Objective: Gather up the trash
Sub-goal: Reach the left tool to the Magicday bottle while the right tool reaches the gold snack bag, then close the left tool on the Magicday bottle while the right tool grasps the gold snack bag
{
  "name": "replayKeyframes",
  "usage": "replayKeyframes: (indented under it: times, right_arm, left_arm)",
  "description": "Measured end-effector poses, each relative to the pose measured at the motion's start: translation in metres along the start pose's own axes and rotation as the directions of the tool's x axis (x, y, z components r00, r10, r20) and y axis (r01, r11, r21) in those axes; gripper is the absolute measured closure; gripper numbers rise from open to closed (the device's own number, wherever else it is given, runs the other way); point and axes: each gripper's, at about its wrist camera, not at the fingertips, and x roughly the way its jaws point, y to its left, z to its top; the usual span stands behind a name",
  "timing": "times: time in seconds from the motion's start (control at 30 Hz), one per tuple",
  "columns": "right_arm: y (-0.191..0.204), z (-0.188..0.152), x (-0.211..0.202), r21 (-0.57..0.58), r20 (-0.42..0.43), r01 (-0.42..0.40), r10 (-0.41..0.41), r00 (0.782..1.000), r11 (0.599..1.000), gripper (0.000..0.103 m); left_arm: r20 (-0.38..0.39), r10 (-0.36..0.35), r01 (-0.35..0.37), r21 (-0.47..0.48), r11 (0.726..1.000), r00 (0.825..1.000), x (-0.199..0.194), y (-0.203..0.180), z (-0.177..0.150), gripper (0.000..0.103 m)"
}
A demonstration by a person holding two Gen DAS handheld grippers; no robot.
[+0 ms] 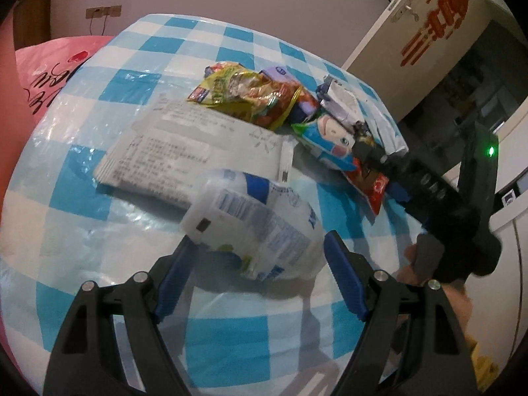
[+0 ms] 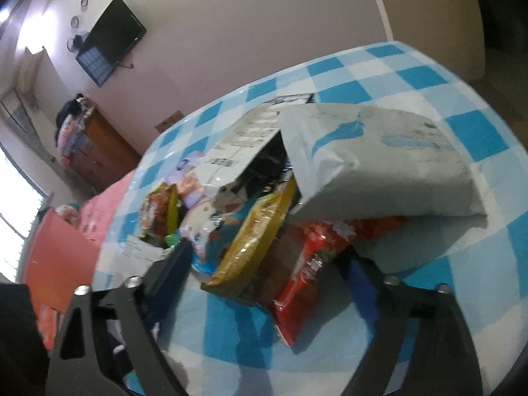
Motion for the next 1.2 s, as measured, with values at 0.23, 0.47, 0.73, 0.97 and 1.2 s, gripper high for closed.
replayKeyframes:
  times: [0.23, 0.47, 0.73, 0.97, 1.2]
  right_arm:
    - [-0.011, -0.004, -0.005, -0.045, -0.014, -0.025, 0.024, 1.000, 0.999, 0.049]
    - [-0.005, -0.028, -0.027, -0.150, -0.103, -0.085, 0.070, 0.992, 0.985, 0.053]
    - [-0.015, -0.060, -0.064, -0.201, -0.193, -0.081, 0.042, 0.980, 0.976, 0.044]
    - [-0.009, -0.054, -0.093, -0.220, -0.091, -0.031, 0.011, 0.996, 0.975, 0.040]
    - [0.023, -0.049, -0.076, -0.329, -0.081, -0.061, 0.036, 0.996, 0.942, 0.040]
  left_arm:
    - [-0.018, 0.005, -0.005, -0.029, 1.000, 1.000, 0.008, -0.001, 0.004, 0.023]
    - [-0.028, 0.044, -0.043, 0.013, 0.999, 0.999, 0.010, -0.008, 0.003, 0.022]
    - [-0.042, 0.019, -0.019, 0.012, 1.000, 0.999, 0.011, -0.008, 0.000, 0.022]
    - [-0.055, 0.003, -0.004, -0.020, 1.000, 0.998, 0.008, -0.011, -0.004, 0.022]
    - [-0.049, 0.005, -0.008, -0.072, 0.997, 0.999, 0.001, -0.011, -0.006, 0.022]
